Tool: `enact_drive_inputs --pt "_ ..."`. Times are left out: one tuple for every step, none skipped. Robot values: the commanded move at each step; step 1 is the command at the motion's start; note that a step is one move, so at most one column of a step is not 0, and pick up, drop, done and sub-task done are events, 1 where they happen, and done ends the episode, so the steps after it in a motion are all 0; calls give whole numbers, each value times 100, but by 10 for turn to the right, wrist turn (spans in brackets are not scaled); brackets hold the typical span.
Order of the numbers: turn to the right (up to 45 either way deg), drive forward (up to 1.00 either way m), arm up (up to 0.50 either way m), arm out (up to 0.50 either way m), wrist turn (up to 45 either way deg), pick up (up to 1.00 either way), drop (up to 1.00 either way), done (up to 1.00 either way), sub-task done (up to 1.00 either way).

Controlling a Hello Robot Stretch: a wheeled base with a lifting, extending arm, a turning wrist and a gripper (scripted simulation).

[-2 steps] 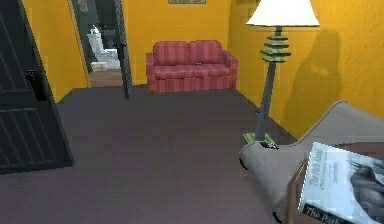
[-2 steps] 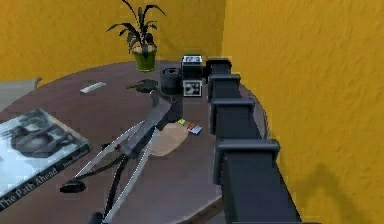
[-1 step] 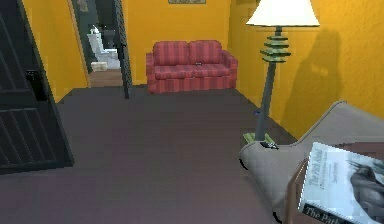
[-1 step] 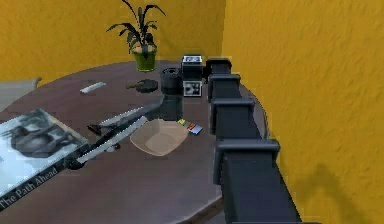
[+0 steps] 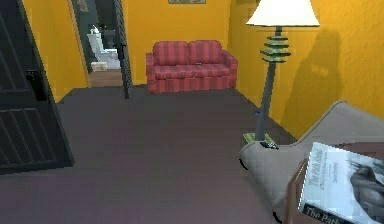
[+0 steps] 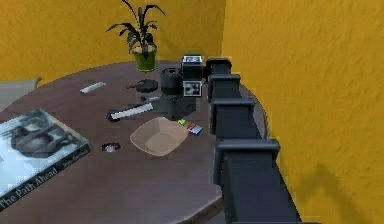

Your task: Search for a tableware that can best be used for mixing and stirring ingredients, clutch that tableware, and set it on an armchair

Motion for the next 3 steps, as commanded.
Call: enact_drive_inputs --pt "0 0 0 0 180 0 0 0 0" --pt "0 0 -22 0 0 0 0 0 0" --pt "0 0 0 0 0 100 0 0 0"
